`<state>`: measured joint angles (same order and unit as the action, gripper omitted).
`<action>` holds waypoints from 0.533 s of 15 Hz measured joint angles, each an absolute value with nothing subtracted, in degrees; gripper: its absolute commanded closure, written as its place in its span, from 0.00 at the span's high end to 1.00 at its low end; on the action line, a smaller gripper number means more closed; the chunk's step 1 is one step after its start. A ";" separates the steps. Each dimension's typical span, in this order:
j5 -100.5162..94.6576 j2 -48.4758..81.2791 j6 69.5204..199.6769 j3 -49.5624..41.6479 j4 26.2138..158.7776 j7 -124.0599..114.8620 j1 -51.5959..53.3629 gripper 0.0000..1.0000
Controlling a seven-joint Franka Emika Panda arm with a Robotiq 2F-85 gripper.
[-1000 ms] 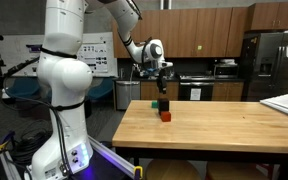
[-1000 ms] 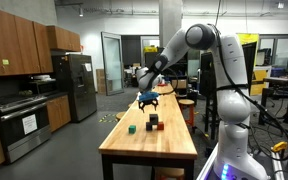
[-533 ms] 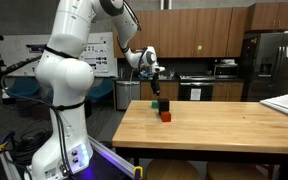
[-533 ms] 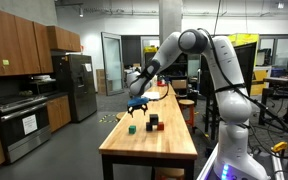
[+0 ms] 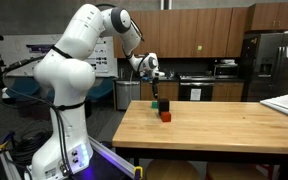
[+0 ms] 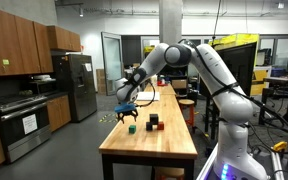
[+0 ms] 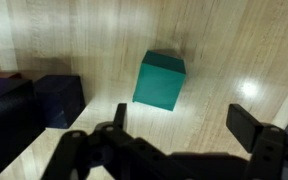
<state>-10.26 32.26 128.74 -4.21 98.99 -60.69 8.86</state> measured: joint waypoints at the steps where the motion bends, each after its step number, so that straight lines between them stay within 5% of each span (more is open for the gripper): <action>1: -9.34 33.55 126.76 -4.37 96.88 -61.12 8.85 1.00; 8: -4.05 41.33 119.44 -4.88 85.95 -62.89 8.09 1.00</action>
